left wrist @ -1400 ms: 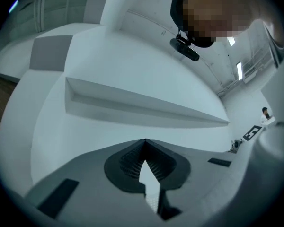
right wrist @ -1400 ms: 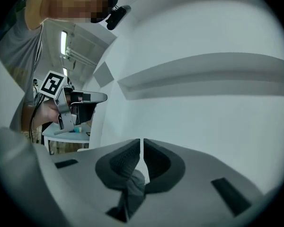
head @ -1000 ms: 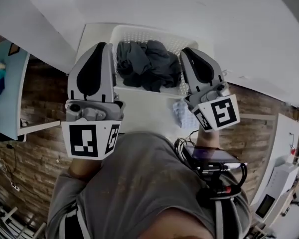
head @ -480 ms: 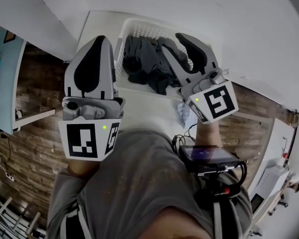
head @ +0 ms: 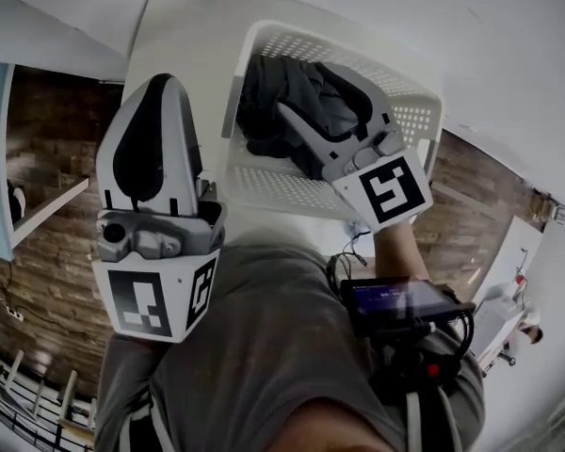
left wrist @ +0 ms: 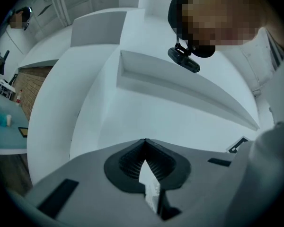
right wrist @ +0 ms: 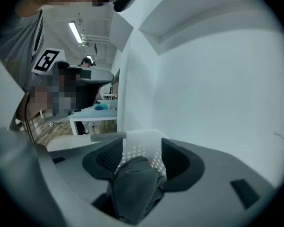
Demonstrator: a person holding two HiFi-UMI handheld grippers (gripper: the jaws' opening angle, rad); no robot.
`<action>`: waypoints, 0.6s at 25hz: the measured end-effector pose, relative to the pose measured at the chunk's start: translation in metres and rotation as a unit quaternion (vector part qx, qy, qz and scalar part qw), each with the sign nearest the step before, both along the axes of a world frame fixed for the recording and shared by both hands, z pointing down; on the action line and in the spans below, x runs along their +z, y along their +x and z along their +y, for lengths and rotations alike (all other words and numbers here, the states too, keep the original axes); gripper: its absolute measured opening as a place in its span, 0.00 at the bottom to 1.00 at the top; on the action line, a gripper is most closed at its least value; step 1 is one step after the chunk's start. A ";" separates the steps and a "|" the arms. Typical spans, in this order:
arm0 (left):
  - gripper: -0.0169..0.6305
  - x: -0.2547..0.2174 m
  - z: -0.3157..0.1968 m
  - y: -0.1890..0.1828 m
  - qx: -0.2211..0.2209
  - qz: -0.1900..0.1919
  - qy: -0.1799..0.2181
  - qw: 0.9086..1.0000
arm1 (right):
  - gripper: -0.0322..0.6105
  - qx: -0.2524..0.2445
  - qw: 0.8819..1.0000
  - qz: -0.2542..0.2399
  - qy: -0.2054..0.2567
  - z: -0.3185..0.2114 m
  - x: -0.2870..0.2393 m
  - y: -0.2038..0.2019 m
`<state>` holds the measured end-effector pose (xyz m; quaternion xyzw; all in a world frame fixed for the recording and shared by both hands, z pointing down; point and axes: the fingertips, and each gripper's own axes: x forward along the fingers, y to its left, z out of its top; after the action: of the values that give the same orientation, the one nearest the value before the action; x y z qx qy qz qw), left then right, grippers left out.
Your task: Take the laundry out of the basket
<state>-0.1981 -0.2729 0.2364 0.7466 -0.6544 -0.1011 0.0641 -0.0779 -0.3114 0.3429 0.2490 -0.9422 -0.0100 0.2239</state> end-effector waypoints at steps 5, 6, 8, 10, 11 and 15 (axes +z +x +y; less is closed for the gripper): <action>0.04 0.028 -0.016 -0.021 -0.009 0.016 -0.023 1.000 | 0.58 -0.007 0.995 0.089 -0.036 -0.005 0.058 -0.007; 0.04 0.033 -0.019 -0.024 -0.010 0.020 -0.028 0.999 | 0.60 -0.006 0.994 0.101 -0.046 -0.004 0.070 -0.008; 0.04 0.044 -0.022 -0.030 -0.008 0.029 -0.038 0.999 | 0.64 -0.004 0.991 0.117 -0.066 0.000 0.091 -0.011; 0.04 0.054 -0.025 -0.037 -0.005 0.037 -0.048 0.998 | 0.66 -0.004 0.988 0.131 -0.082 0.003 0.108 -0.014; 0.04 0.058 -0.026 -0.040 -0.005 0.041 -0.052 0.998 | 0.67 -0.005 0.987 0.137 -0.088 0.003 0.114 -0.015; 0.04 0.070 -0.037 -0.041 -0.009 0.052 -0.066 0.996 | 0.68 -0.023 0.982 0.155 -0.107 0.004 0.131 -0.012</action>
<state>-0.2386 -0.3099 0.3063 0.7286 -0.6621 -0.0973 0.1460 -0.0900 -0.3072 0.4741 0.1971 -0.8972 0.0469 0.3924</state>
